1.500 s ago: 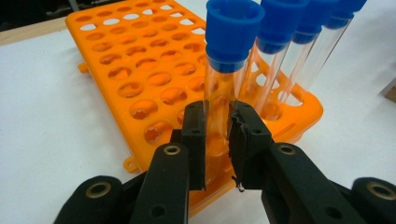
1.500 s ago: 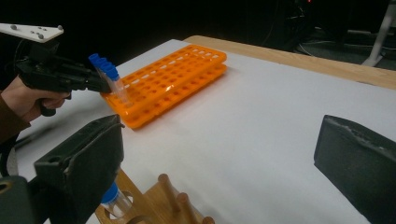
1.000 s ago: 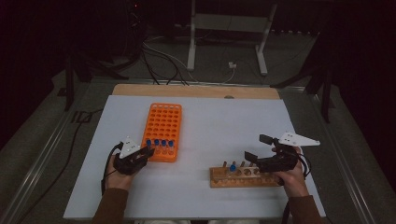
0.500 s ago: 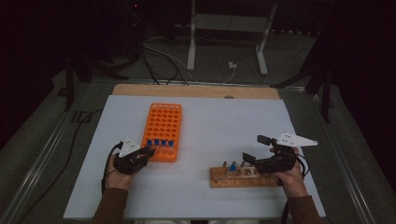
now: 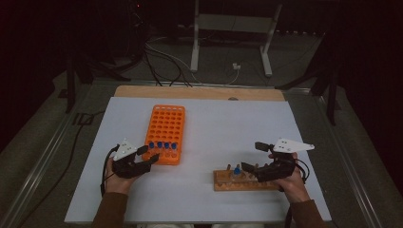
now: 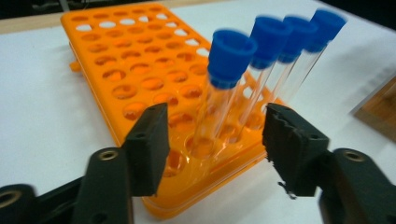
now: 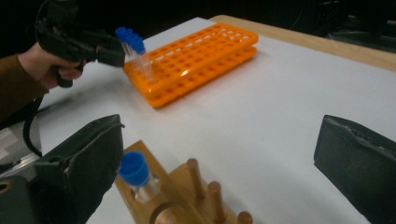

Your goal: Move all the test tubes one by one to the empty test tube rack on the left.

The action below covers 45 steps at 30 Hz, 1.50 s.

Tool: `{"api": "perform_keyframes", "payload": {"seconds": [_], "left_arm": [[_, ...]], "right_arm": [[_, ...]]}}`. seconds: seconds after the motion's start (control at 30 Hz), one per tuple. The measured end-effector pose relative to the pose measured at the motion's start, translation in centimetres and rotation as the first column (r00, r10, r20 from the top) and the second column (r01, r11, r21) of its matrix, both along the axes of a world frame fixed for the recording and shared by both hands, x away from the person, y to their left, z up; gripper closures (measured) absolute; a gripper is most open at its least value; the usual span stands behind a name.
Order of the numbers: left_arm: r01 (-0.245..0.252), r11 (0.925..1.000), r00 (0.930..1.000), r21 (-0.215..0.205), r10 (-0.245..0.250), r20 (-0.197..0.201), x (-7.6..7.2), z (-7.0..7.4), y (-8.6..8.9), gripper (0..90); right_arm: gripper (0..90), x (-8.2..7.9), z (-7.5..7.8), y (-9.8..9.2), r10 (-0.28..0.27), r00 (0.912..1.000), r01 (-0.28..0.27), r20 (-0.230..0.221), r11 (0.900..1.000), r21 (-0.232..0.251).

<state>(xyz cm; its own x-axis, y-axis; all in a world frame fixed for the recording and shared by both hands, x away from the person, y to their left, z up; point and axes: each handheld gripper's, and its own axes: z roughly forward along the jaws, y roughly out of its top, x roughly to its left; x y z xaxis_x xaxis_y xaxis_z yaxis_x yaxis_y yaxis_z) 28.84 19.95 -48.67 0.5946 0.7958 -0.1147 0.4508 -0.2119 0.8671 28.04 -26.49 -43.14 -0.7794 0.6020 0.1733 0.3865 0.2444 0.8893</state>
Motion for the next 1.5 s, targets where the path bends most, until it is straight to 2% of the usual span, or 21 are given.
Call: {"api": "perform_keyframes", "payload": {"seconds": [0.17,0.37,0.43,0.53,0.6,0.83,0.97,1.27,1.5], "left_arm": [[-0.033,0.9994,0.9994,-0.01,0.033,0.013,-0.2,0.3,0.0,27.3],[-0.059,0.9982,0.9981,-0.011,0.059,0.015,-0.3,0.5,-0.1,16.5],[-0.063,0.998,0.9979,-0.009,0.063,0.013,-0.3,0.5,-0.2,12.7],[-0.064,0.9979,0.9979,-0.008,0.064,0.011,-0.3,0.6,-0.3,8.0],[-0.065,0.9978,0.9978,-0.01,0.065,0.008,-0.3,0.6,-0.3,5.7],[-0.062,0.9981,0.9981,-0.008,0.062,0.007,-0.3,0.6,-0.4,5.5],[-0.059,0.9982,0.9982,-0.01,0.059,0.007,-0.3,0.5,-0.4,5.6],[-0.046,0.9988,0.9989,-0.013,0.046,0.009,-0.3,0.6,-0.6,5.0],[-0.037,0.999,0.9991,-0.023,0.038,0.018,-0.4,1.0,-0.5,2.1]], "right_arm": [[4.3,-0.4,-0.3,0.3,0.014,0.9999,-0.014,-0.004,1.0,-0.006],[6.6,-1.2,-0.8,0.8,0.057,0.9983,-0.057,-0.014,0.998,-0.02],[10.7,-1.4,-1.1,1.1,0.069,0.9975,-0.069,-0.017,0.997,-0.028],[19.9,-1.7,-1.5,1.5,0.092,0.9956,-0.092,-0.022,0.995,-0.044],[32.1,-1.8,-1.8,1.7,0.111,0.9936,-0.112,-0.022,0.992,-0.064],[61.4,-2.1,-2.3,2.3,0.176,0.9839,-0.179,-0.031,0.975,-0.129],[75.2,-2.3,-2.3,2.8,0.192,0.9812,-0.192,-0.013,0.969,-0.158],[76.5,-2.3,-2.3,3.5,0.211,0.9774,-0.208,0.001,0.964,-0.164],[76.6,-2.2,-1.5,3.4,0.208,0.9782,-0.204,0.01,0.968,-0.144]]}}
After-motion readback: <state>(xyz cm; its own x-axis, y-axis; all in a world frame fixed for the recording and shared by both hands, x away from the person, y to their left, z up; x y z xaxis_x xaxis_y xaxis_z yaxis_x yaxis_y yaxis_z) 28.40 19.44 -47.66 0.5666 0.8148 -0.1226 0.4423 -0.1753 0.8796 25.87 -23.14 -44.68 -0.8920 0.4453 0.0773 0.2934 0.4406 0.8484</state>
